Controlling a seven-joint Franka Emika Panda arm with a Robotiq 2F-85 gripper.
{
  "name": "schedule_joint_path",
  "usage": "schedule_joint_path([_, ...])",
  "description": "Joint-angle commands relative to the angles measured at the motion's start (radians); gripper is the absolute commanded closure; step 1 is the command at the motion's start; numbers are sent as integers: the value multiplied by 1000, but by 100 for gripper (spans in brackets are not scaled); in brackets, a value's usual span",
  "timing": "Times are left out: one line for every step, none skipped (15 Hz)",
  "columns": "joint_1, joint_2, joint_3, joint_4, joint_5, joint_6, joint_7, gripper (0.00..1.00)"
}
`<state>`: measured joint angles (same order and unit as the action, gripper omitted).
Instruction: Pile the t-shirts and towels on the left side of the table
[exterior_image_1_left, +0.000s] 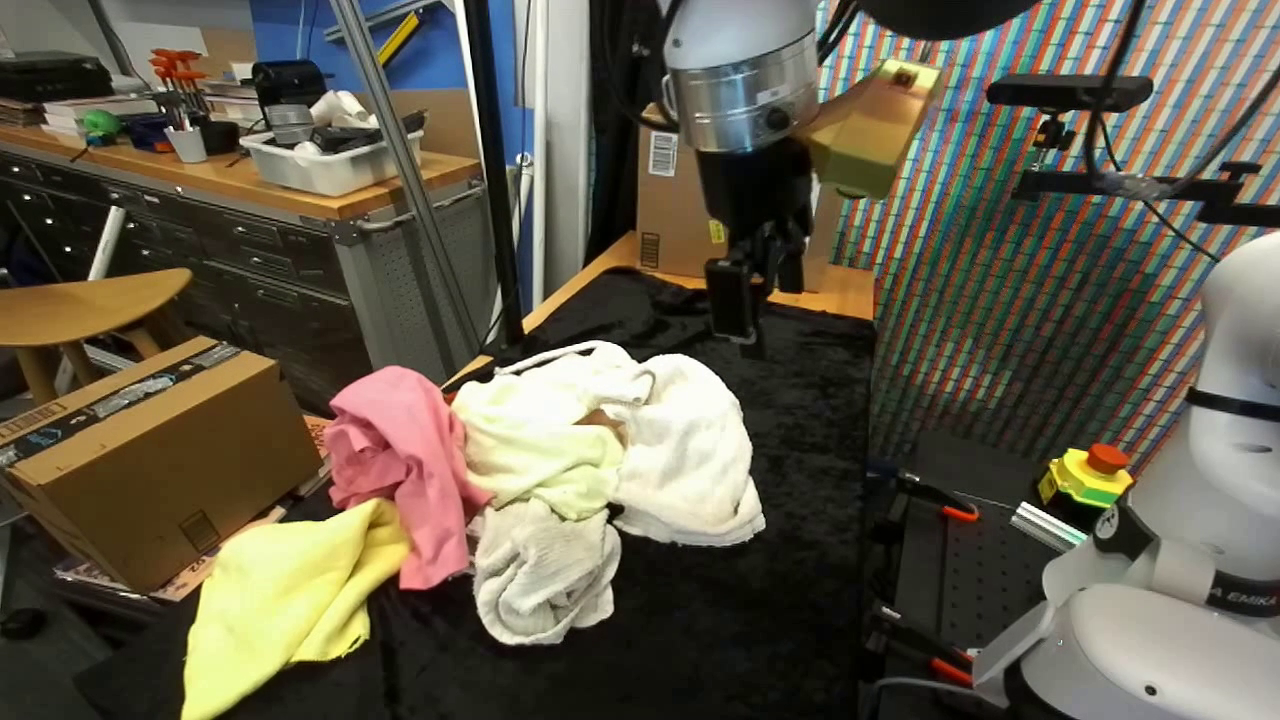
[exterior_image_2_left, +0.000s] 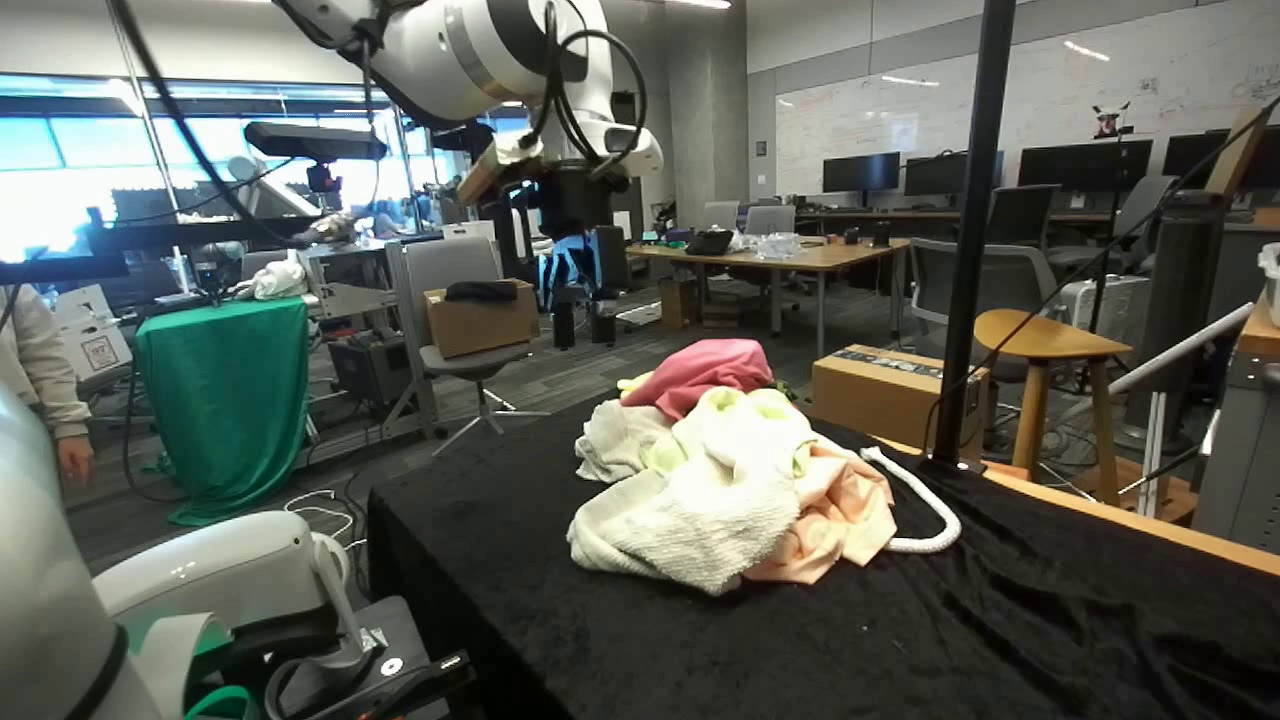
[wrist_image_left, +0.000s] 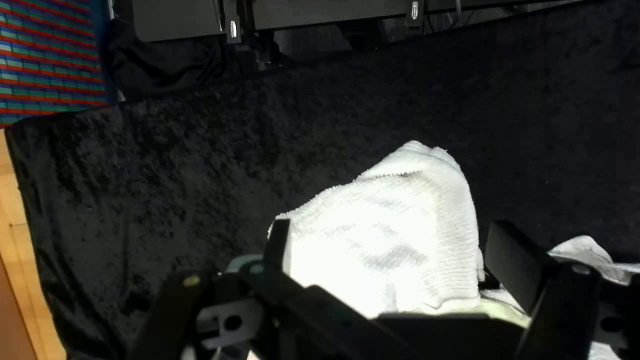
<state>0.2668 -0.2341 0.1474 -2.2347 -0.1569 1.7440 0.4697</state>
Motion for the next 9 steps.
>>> schedule_joint_path([-58,-253,5,-188,39,26,-58,0])
schedule_joint_path([-25,-310,-47,-235,33,31,-61,0])
schedule_joint_path([-33,-367,-64,-277,31,32,-73,0])
schedule_joint_path([-35,-424,-87,-318,23,32,-83,0])
schedule_joint_path([-37,-479,-111,-356,4,48,-100,0])
schedule_joint_path([-43,-535,-129,-400,-31,67,-119,0])
schedule_joint_path([-47,-590,-144,-445,-62,81,-140,0])
schedule_joint_path([-120,-644,-104,-477,-60,91,-198,0])
schedule_joint_path([-131,-694,-112,-519,-88,112,-233,0])
